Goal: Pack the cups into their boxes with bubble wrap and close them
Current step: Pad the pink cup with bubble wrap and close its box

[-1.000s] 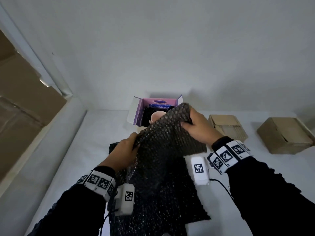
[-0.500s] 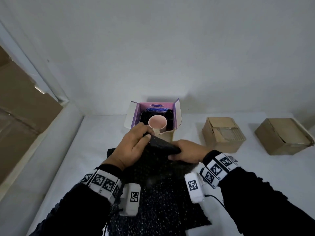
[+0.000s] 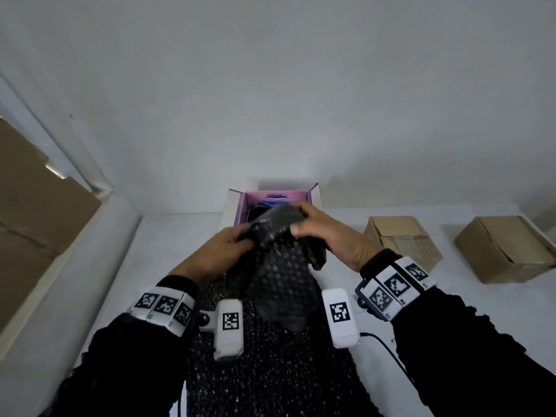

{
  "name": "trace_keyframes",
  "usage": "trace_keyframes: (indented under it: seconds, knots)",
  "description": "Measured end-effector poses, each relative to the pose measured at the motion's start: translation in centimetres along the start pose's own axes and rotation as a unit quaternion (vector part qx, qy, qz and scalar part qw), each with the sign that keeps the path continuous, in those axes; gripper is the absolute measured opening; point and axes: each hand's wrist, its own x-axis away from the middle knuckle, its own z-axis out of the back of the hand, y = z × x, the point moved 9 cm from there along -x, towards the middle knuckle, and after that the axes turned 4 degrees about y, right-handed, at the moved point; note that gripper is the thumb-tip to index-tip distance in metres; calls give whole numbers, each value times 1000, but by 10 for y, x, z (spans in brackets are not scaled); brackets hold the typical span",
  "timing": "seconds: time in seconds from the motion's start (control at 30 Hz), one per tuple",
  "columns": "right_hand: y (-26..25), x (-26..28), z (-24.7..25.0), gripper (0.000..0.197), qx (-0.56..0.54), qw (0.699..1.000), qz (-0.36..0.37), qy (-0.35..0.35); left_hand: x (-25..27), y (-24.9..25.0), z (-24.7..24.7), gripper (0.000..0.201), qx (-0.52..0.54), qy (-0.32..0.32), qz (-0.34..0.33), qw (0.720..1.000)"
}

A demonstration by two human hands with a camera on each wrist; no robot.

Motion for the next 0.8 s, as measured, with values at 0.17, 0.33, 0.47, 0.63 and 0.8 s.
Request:
trace_keyframes:
  seconds: [0.17, 0.33, 0.47, 0.63, 0.8]
  knots:
    - [6, -35, 20, 32, 36, 996, -16, 86, -37, 34, 44, 23, 16, 122, -49, 991]
    - [9, -74, 24, 18, 220, 950, 91, 202, -75, 52, 55, 27, 58, 145, -71, 985]
    - [23, -89, 15, 13, 298, 912, 104, 262, -100, 48, 69, 34, -215, 187, -140, 948]
    - [62, -120, -23, 19, 427, 893, 49, 135, -121, 5, 43, 28, -479, -11, -78, 874]
    - [91, -131, -35, 25, 527, 849, -16, 31, -116, -13, 40, 44, -623, -10, -144, 768]
